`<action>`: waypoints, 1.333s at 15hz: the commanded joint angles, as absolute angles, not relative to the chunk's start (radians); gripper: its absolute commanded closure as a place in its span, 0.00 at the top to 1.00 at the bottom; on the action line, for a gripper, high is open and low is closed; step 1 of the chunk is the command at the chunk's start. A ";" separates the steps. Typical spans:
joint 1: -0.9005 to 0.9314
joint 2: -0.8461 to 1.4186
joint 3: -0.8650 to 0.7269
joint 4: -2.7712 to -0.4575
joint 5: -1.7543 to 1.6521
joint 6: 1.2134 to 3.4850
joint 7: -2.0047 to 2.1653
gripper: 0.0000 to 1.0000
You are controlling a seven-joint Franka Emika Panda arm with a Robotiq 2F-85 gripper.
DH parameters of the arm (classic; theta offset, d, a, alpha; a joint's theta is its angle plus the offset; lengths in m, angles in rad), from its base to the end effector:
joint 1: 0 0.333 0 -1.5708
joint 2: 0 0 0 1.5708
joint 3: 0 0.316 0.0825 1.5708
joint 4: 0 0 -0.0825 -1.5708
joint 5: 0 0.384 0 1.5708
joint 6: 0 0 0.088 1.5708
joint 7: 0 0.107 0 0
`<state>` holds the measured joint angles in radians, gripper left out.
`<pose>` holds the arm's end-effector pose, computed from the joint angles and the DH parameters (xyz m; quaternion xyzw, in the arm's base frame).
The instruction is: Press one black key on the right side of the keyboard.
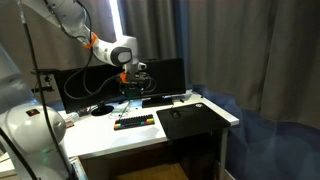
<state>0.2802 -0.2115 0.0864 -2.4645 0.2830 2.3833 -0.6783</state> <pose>0.4339 0.1696 0.3864 -0.9049 -0.4100 -0.0789 0.0832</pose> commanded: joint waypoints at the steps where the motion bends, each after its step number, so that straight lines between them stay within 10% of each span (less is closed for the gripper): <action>1: 0.273 -0.191 0.094 -2.464 0.295 2.421 -0.708 1.00; 15: 0.298 -0.033 0.122 -2.459 0.485 2.635 -0.878 0.98; 16: 0.299 -0.007 0.134 -2.457 0.527 2.681 -0.915 0.73; 20: 0.268 0.092 0.196 -2.416 0.729 2.804 -1.063 0.54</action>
<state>0.2909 0.0161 0.1529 -2.4611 0.5835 2.7336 -0.9436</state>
